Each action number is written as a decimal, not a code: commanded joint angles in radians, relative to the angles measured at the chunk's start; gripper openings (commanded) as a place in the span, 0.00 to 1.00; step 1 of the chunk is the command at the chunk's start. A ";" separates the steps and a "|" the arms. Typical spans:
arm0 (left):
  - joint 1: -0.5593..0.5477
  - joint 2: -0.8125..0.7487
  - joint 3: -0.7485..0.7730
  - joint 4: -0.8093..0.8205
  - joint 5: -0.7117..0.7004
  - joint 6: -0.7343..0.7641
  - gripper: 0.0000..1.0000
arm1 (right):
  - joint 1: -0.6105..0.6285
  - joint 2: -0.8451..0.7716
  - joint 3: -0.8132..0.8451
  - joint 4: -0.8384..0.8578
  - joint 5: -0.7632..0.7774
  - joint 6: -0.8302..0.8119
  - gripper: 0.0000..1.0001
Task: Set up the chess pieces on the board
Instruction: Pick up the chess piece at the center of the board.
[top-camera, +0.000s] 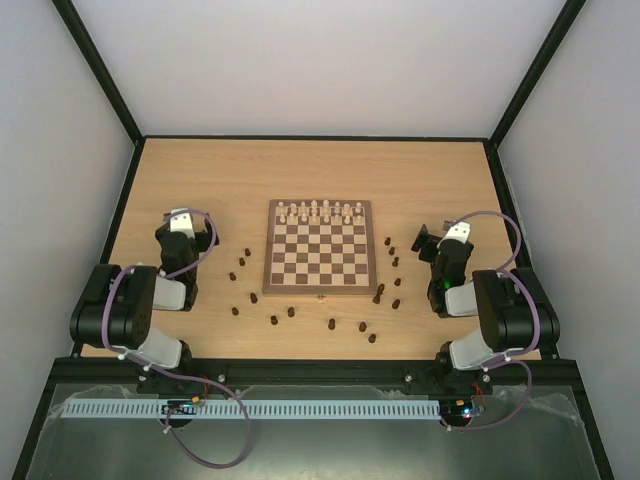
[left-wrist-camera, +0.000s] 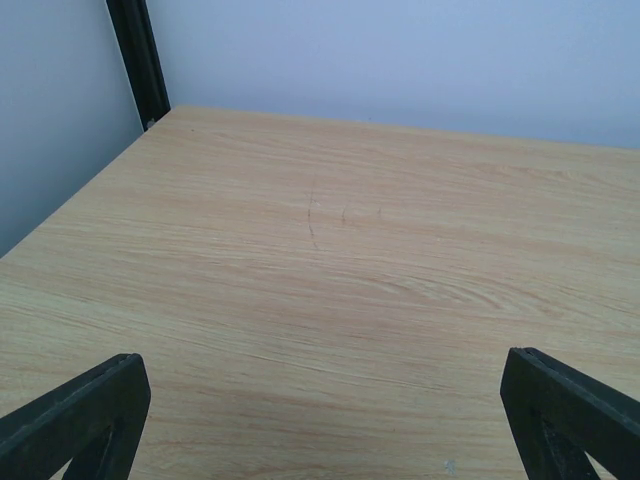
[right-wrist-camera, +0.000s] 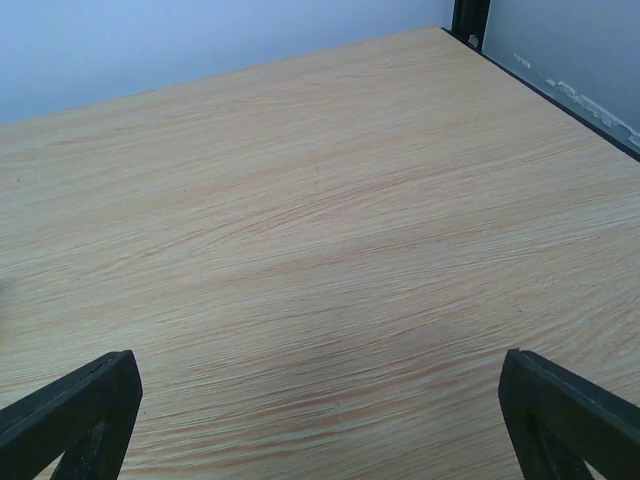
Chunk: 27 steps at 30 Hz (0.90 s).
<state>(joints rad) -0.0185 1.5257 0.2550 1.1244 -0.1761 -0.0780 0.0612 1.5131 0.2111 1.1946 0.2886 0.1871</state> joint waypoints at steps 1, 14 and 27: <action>0.004 -0.002 -0.006 0.070 0.006 0.001 0.99 | 0.004 0.003 0.011 0.037 0.012 -0.008 0.99; -0.010 -0.038 0.043 -0.026 -0.030 0.000 0.99 | 0.005 -0.008 0.014 0.043 -0.103 -0.067 0.99; -0.134 -0.231 0.317 -0.519 -0.061 -0.025 0.99 | 0.046 -0.360 0.201 -0.589 -0.003 0.098 0.99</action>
<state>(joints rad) -0.1497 1.3796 0.4763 0.7841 -0.2543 -0.0338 0.0811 1.2560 0.3641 0.8482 0.2398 0.2062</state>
